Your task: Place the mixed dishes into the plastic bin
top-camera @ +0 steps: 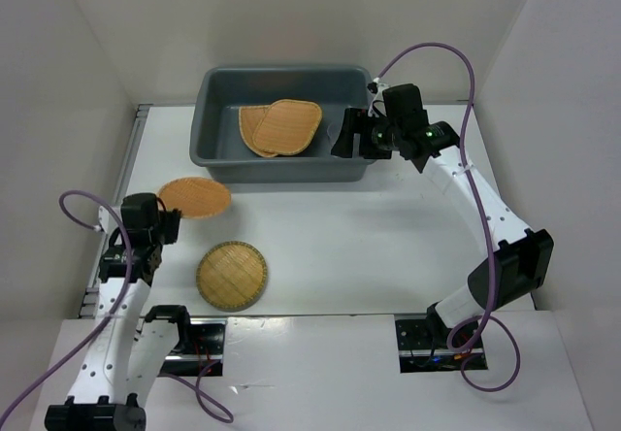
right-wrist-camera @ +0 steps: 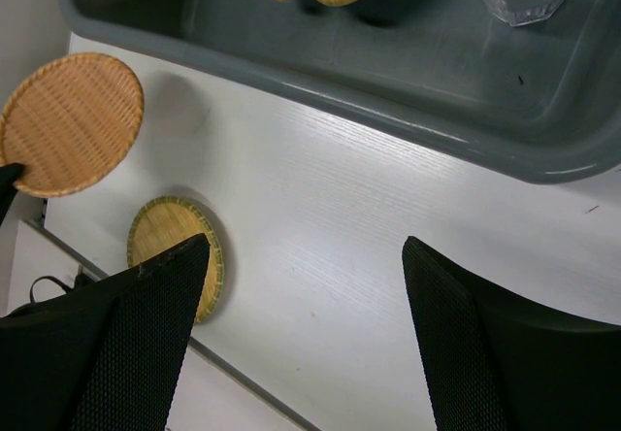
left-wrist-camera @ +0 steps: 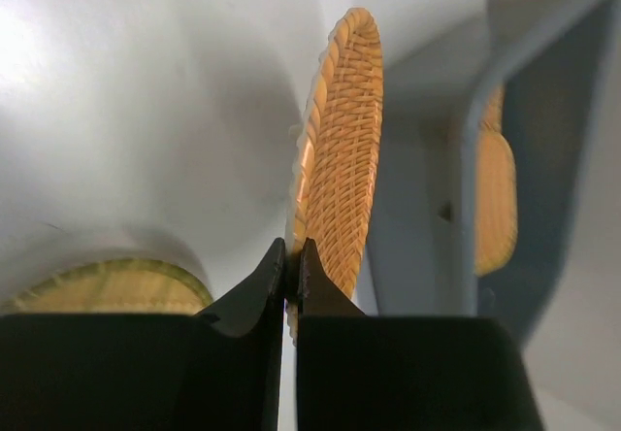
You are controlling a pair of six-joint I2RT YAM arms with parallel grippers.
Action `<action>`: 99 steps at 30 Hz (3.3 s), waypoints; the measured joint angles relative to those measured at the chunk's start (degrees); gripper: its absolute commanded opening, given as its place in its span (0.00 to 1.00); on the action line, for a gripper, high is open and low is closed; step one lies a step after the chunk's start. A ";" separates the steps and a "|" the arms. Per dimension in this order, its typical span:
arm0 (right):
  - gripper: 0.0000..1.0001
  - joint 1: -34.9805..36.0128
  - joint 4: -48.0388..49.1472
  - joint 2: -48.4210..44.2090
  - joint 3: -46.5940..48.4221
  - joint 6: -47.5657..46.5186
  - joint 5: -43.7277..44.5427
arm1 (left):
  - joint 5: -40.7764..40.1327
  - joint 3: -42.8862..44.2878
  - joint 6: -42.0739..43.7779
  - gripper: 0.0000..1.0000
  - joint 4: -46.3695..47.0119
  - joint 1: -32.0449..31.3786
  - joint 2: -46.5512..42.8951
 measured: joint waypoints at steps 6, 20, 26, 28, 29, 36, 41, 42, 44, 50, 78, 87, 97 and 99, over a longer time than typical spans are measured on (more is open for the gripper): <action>0.86 0.00 0.00 0.00 0.00 -0.09 0.46 | 10.84 5.38 1.92 0.00 0.44 -1.81 3.41; 0.89 -0.31 -0.13 0.00 0.15 -0.42 2.51 | 32.22 19.76 -1.27 0.00 12.55 -8.00 12.55; 0.98 -2.36 -0.11 -1.07 0.81 1.46 4.81 | 31.12 28.57 0.42 0.00 24.76 -8.04 24.74; 0.99 -3.15 -0.13 -1.79 0.85 1.97 5.38 | 30.08 30.91 1.79 0.00 27.67 -8.07 30.84; 0.99 -3.37 -0.13 -2.14 0.85 2.08 5.64 | 29.59 32.35 2.60 0.00 28.74 -8.04 34.16; 0.99 -3.39 -0.09 -4.52 0.81 2.38 6.32 | 24.35 45.38 8.20 0.00 30.82 -8.44 59.91; 0.99 -3.41 -0.11 -5.27 0.63 2.38 6.29 | 22.43 55.52 10.01 0.00 29.64 -8.44 73.42; 0.99 -3.41 -0.09 -5.31 0.42 2.38 6.29 | 22.29 56.70 9.99 0.00 29.59 -8.44 75.23; 0.99 -3.41 -0.15 -5.33 -0.02 2.38 6.29 | 22.18 57.90 9.84 0.00 29.53 -8.44 77.81; 0.99 -3.48 -0.31 -5.31 -0.17 2.32 6.29 | 22.29 58.86 9.25 0.00 29.55 -8.44 82.99; 0.99 -3.54 -0.31 -4.39 -0.76 2.32 6.03 | 15.74 68.37 18.84 0.80 16.50 -8.44 88.56; 0.99 -3.54 -0.28 -4.20 -0.79 2.27 4.94 | 6.01 57.53 29.86 0.89 12.07 -9.03 71.14; 0.99 -3.54 -0.26 -2.47 -0.76 2.19 3.41 | 10.32 41.13 34.29 0.77 12.26 -11.23 38.34; 0.99 -3.54 -0.26 -2.34 -0.76 2.19 3.48 | 13.97 38.80 35.23 0.75 10.78 -12.13 35.15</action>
